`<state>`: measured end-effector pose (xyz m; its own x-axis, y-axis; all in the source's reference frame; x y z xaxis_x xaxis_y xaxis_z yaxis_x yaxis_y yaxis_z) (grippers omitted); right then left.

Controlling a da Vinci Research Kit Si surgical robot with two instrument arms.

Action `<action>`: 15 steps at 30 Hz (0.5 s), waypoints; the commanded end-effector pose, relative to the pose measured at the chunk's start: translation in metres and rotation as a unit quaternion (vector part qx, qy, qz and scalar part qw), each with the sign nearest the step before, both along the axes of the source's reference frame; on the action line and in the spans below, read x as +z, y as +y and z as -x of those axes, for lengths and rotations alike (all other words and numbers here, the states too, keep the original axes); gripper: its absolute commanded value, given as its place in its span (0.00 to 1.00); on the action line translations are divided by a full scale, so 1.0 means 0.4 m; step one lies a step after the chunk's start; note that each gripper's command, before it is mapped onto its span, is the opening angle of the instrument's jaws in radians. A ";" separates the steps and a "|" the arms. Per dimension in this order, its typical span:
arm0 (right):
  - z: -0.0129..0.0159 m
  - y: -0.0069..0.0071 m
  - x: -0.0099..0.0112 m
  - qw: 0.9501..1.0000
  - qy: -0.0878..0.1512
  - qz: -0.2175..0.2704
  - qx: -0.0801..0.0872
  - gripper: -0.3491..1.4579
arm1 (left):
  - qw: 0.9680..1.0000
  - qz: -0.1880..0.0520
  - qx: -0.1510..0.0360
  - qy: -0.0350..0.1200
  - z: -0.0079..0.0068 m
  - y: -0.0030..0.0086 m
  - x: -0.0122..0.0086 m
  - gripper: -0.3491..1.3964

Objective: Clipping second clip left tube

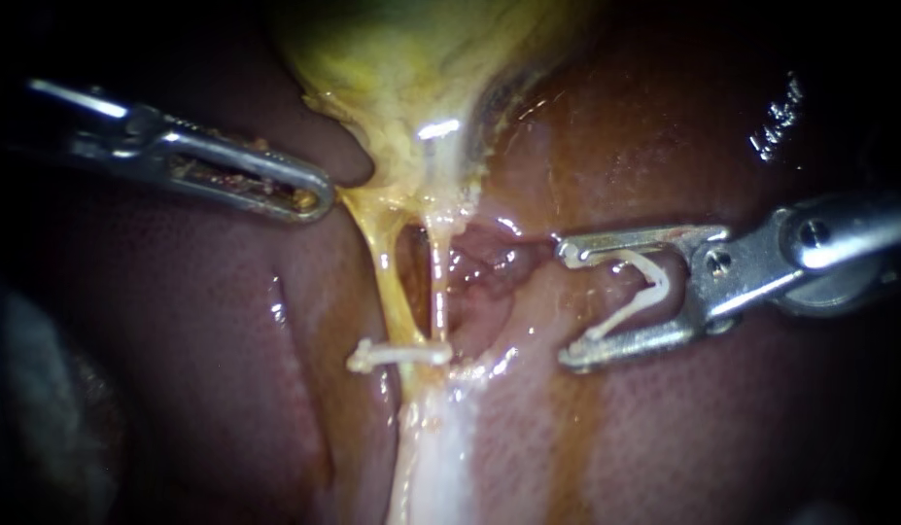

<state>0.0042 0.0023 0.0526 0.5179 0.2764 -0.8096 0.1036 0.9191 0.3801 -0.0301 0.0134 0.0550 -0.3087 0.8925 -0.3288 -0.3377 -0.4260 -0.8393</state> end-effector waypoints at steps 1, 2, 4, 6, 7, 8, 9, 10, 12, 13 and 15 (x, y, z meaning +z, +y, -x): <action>0.0000 0.0000 0.0000 1.000 0.000 0.000 0.000 0.47 | 1.000 -0.001 -0.002 -0.002 -0.0004 0.0001 -0.0007 0.00; 0.0000 0.0000 0.0000 1.000 0.000 0.000 0.000 0.47 | 1.000 0.001 -0.002 -0.003 -0.0008 0.0003 -0.0013 0.00; 0.0000 0.0000 0.0000 1.000 0.000 0.000 0.000 0.47 | 1.000 -0.001 -0.004 -0.003 -0.0017 0.0006 -0.0025 0.00; -0.0001 0.0000 0.0000 1.000 0.000 0.000 0.000 0.47 | 1.000 -0.001 -0.005 -0.003 -0.0022 0.0007 -0.0032 0.00; -0.0002 0.0000 0.0000 1.000 0.000 -0.001 -0.001 0.47 | 1.000 -0.001 -0.006 -0.004 -0.0025 0.0006 -0.0034 0.00; -0.0003 0.0000 0.0000 1.000 0.000 -0.001 -0.001 0.47 | 1.000 -0.001 -0.007 -0.004 -0.0026 0.0005 -0.0035 0.00; -0.0006 0.0000 0.0000 1.000 0.000 -0.001 -0.001 0.47 | 1.000 -0.001 -0.007 -0.003 -0.0026 0.0004 -0.0036 0.00; -0.0009 -0.0001 0.0000 1.000 0.000 -0.001 -0.002 0.47 | 1.000 -0.001 -0.007 -0.003 -0.0026 0.0003 -0.0036 0.00; -0.0020 -0.0004 -0.0003 1.000 0.001 -0.003 -0.003 0.47 | 1.000 -0.001 -0.008 -0.003 -0.0026 0.0002 -0.0037 0.00; -0.0026 -0.0006 -0.0004 1.000 -0.001 -0.008 0.000 0.47 | 1.000 -0.001 -0.008 -0.003 -0.0025 0.0001 -0.0037 0.00; -0.0047 -0.0011 -0.0009 1.000 -0.006 -0.024 0.007 0.47 | 1.000 -0.001 -0.008 -0.003 -0.0024 -0.0001 -0.0037 0.00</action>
<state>0.0065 0.0018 0.0521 0.5248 0.3358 -0.7822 0.0789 0.8957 0.4375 -0.0291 0.0134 0.0535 -0.2921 0.8984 -0.3279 -0.3394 -0.4179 -0.8427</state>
